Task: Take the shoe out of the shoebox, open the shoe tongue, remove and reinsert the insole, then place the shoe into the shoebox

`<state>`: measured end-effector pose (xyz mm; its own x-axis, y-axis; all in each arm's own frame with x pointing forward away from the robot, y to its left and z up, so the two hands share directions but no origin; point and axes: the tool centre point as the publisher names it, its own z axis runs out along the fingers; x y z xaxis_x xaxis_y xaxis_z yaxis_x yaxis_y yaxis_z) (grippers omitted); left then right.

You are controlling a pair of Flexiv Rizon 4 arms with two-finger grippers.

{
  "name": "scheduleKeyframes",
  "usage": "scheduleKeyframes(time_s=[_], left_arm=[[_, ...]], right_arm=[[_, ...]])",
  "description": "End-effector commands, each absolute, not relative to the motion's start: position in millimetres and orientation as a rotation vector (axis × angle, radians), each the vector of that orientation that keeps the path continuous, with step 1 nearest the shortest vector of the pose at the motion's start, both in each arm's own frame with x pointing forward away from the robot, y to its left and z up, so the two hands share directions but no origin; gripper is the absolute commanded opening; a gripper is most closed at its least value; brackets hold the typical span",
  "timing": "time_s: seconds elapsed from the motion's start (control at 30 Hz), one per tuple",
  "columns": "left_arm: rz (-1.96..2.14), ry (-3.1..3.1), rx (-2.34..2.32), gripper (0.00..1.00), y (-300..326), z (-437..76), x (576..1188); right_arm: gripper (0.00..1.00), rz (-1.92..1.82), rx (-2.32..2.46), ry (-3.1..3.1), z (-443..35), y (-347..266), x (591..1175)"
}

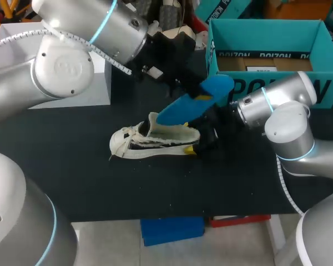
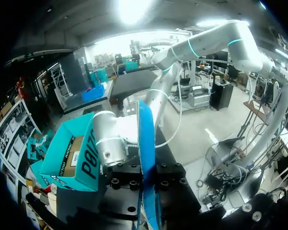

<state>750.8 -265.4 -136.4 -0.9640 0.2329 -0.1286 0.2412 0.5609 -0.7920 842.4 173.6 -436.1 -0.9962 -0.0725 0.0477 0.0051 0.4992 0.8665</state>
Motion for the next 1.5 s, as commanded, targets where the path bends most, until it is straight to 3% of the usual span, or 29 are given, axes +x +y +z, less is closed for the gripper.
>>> scheduleKeyframes(time_s=[0.03, 0.33, 0.4, 0.6, 1.17, 1.5], left_arm=[[-1.425, 2.773, 0.441, 0.0, -247, -129, 756], [-1.425, 2.773, 0.441, 0.0, -247, -129, 756], [-1.595, 2.819, 0.22, 0.0, -239, -126, 746], [-1.883, 2.819, -0.056, 0.0, -235, -86, 720], [-2.431, 2.51, -0.186, 0.0, -244, 16, 687], [-2.484, 2.441, -0.127, 0.0, -232, 71, 663]], right_arm=[[0.0, -1.532, 0.058, -2.652, -439, 174, 843], [0.0, -1.532, 0.058, -2.652, -439, 174, 843], [0.0, -1.532, 0.058, -2.652, -439, 174, 843], [0.0, -1.532, 0.058, -2.652, -439, 174, 843], [0.0, -1.532, 0.058, -2.652, -439, 174, 843], [0.0, -1.532, 0.058, -2.652, -439, 174, 843]])
